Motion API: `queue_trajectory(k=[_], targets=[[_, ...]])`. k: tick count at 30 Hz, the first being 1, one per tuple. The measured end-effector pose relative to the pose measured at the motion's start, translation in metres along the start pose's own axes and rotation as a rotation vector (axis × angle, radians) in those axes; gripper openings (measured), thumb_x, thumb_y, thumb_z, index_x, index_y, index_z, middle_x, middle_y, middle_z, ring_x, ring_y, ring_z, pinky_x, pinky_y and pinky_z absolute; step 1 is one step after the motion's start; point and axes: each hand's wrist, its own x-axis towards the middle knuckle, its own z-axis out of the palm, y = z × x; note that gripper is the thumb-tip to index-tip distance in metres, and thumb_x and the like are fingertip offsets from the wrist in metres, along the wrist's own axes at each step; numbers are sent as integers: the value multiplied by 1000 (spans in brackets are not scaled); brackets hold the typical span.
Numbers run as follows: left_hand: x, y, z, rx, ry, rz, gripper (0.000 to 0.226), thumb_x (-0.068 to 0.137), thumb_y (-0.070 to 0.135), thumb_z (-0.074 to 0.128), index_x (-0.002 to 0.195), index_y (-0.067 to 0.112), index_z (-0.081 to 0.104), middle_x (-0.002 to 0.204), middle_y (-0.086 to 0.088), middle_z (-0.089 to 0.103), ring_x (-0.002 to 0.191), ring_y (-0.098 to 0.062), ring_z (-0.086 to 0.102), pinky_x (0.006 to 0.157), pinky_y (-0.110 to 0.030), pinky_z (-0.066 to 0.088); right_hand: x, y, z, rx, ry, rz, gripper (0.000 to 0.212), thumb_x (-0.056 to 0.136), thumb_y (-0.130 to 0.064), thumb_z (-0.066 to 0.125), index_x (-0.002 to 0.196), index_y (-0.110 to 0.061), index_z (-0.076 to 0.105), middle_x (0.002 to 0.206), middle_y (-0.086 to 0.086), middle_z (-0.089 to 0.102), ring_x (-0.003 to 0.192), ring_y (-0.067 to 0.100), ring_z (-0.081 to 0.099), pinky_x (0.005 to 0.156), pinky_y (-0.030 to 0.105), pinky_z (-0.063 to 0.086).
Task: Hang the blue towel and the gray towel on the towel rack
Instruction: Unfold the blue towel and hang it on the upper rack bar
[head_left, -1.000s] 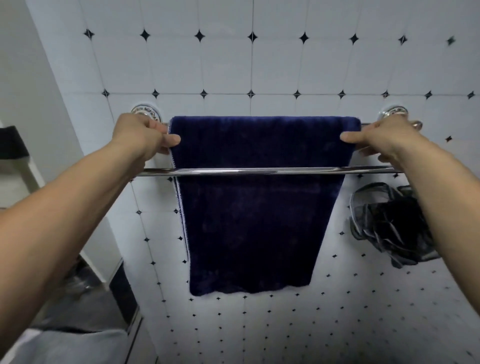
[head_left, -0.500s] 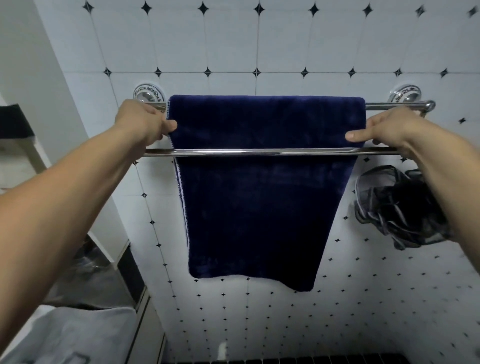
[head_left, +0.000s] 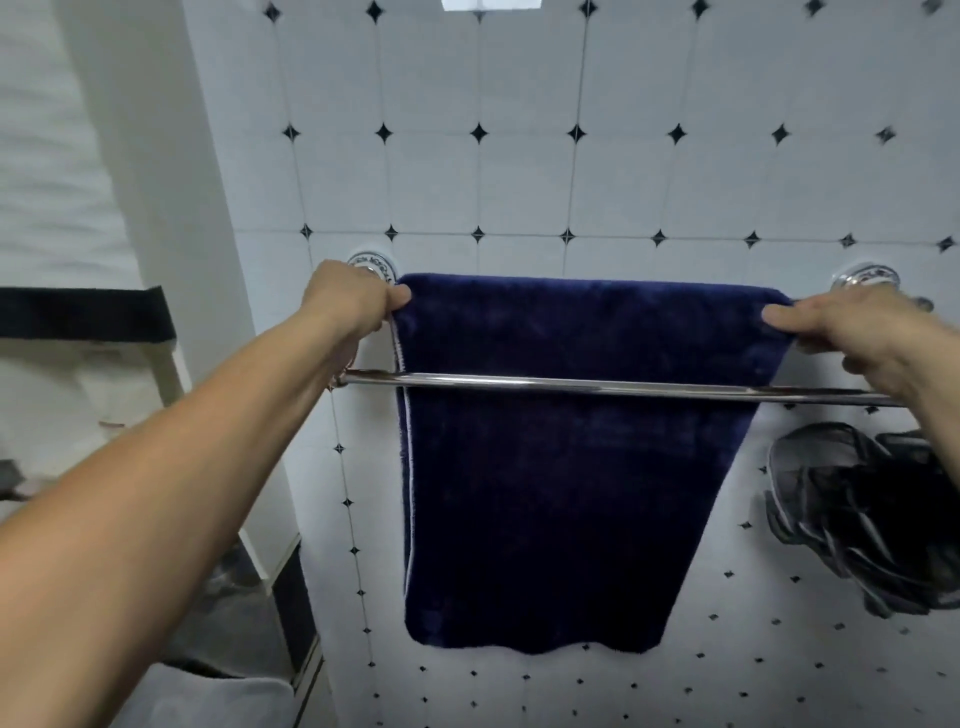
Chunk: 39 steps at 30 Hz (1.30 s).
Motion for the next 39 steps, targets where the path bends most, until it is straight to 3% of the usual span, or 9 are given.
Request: queue_trajectory(k=[4,8,10,14,21,26,30,34,39], targets=[[1,-4,-9,95,-77,0,15,76,16,73,77,2,69,70,-7,71,73,-30,64,73,-34,53,-1,-3,1,-105,-43,18,18,80,-29,76,89,-15,70,86,3,69,76,18,60,61,30,32],[2,8,-18,279,31,98,20,68,34,72,68,14,72,69,1,75,82,-28,72,81,-45,58,4,-14,-5,-251,169,-143,28,74,-40,79,74,-16,65,88,6,73,75,27,63,74,39,52],[1,18,-15,371,85,175,24,65,39,72,80,21,70,80,5,74,79,-24,71,79,-44,57,6,-22,-4,-432,228,-277,28,73,-45,76,83,-23,64,93,-4,71,92,30,64,89,47,49],[1,19,2,508,23,249,46,75,32,76,119,26,64,113,0,69,98,-26,67,85,-35,51,8,-32,13,-688,65,-455,17,86,-36,67,102,-35,73,114,0,72,116,30,56,98,44,40],[-5,7,-2,470,44,336,23,79,19,77,102,19,77,103,-6,75,99,-25,66,83,-28,47,9,-27,11,-878,169,-662,13,91,-27,64,97,-24,75,100,12,73,108,37,50,92,47,37],[-11,6,-3,506,27,334,21,76,27,78,94,27,69,91,-3,75,82,-27,70,81,-40,55,2,-25,13,-854,158,-680,14,90,-27,64,99,-22,74,107,14,69,108,40,52,95,49,40],[-10,5,5,763,139,424,30,77,37,74,105,27,67,104,-3,70,98,-30,64,69,-36,42,1,-23,16,-854,124,-661,26,91,-32,61,114,-27,70,118,10,68,113,39,52,95,48,40],[-9,8,10,913,94,597,48,81,33,74,125,19,63,126,-14,60,115,-37,53,85,-45,43,-1,-22,17,-913,109,-629,30,93,-30,60,122,-27,66,126,9,63,117,39,49,94,47,38],[-15,1,9,877,-10,686,26,85,25,67,109,14,65,109,-11,70,99,-38,61,79,-42,48,-11,-20,18,-907,101,-607,34,94,-33,59,127,-25,63,129,10,61,119,38,48,96,47,38]])
